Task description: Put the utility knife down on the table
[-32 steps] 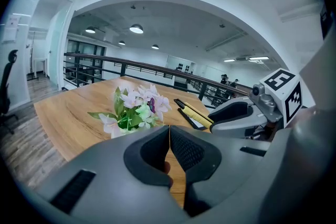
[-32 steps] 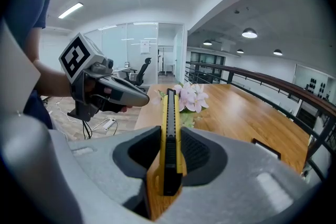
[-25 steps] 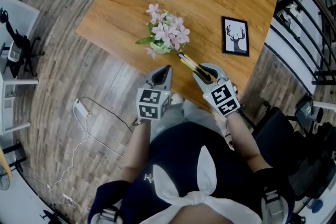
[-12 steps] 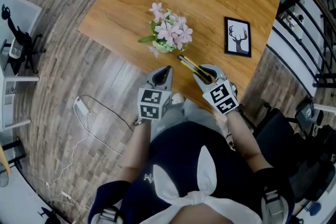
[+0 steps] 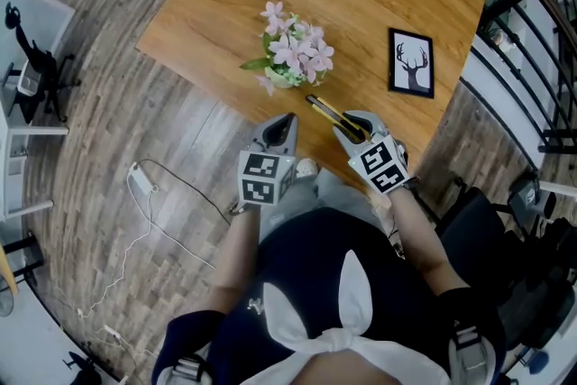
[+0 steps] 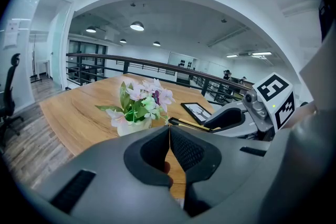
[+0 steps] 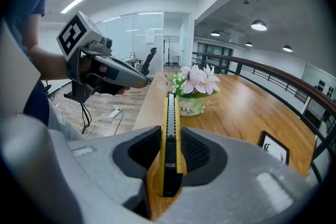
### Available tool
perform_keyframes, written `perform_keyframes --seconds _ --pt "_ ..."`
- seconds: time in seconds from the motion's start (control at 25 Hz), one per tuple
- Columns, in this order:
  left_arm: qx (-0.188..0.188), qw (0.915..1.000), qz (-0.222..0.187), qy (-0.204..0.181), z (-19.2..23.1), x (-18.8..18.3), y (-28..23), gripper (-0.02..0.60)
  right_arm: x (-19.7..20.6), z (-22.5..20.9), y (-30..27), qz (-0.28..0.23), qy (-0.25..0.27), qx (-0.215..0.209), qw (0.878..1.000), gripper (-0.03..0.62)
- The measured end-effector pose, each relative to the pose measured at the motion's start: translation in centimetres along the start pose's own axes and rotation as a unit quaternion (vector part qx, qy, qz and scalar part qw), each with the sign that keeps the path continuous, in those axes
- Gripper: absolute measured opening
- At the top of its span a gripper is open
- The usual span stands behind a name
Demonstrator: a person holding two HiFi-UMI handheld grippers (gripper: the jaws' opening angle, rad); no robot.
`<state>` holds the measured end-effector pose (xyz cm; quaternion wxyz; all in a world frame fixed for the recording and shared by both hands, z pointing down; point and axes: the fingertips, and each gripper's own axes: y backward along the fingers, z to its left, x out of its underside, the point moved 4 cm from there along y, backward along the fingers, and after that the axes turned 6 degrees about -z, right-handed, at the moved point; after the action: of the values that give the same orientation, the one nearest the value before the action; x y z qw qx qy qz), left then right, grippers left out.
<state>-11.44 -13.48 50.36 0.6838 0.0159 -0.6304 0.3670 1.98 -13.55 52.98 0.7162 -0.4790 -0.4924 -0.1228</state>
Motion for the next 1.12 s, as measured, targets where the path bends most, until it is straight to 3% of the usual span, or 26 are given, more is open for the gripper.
perform_keyframes --seconds 1.12 --pt "-0.003 0.9997 0.023 -0.008 0.2 0.7 -0.6 0.02 3.4 0.2 -2.4 0.049 0.015 -0.031 0.998 0.117"
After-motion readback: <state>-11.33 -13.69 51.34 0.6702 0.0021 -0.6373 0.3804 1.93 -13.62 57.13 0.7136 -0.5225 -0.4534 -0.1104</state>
